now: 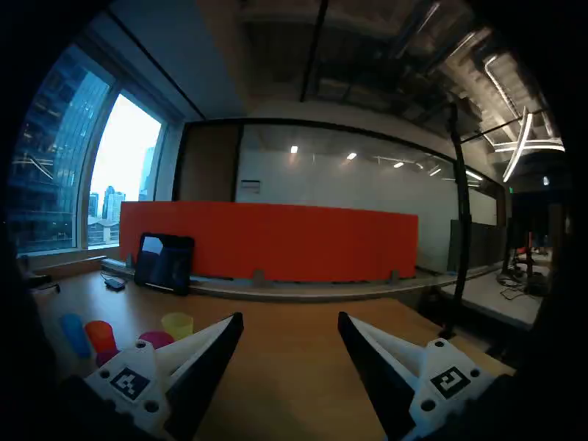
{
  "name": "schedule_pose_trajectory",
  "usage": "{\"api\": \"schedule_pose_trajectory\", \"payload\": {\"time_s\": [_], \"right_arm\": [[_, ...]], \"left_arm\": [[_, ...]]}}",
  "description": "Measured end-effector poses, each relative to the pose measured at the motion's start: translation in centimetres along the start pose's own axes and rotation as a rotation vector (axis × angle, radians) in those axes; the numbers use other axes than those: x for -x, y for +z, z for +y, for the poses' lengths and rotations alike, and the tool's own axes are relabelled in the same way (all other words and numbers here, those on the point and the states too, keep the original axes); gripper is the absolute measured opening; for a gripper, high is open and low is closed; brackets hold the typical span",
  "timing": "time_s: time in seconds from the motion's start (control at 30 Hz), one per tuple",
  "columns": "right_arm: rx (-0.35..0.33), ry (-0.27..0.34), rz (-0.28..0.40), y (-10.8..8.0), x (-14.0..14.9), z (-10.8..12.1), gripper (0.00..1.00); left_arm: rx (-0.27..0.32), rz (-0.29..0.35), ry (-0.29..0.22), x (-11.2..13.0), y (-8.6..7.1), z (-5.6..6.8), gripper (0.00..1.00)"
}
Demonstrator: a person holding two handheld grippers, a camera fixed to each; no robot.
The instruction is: Pour water
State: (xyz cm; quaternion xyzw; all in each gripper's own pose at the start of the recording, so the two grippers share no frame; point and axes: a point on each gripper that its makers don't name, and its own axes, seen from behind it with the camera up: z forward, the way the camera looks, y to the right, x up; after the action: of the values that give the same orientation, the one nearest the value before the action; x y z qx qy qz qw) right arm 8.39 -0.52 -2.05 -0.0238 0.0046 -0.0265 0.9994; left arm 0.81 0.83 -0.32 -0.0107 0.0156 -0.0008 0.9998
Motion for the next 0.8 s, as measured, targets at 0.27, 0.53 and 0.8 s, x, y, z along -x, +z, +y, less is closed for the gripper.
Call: {"api": "schedule_pose_trajectory", "payload": {"time_s": [0.27,0.53,0.8], "right_arm": [[0.004,0.003,0.003,-0.26,-0.17,0.32,1.00],[0.004,0.007,0.002,-0.44,0.13,0.48,1.00],[-0.002,0.011,0.009,-0.72,-0.04,0.74,1.00]], "left_arm": [[-0.001,-0.018,0.000,0.56,0.21,-0.10,0.98],[0.001,-0.028,0.001,0.78,0.30,-0.08,0.98],[0.003,-0.030,0.001,0.78,0.38,-0.15,0.98]]}}
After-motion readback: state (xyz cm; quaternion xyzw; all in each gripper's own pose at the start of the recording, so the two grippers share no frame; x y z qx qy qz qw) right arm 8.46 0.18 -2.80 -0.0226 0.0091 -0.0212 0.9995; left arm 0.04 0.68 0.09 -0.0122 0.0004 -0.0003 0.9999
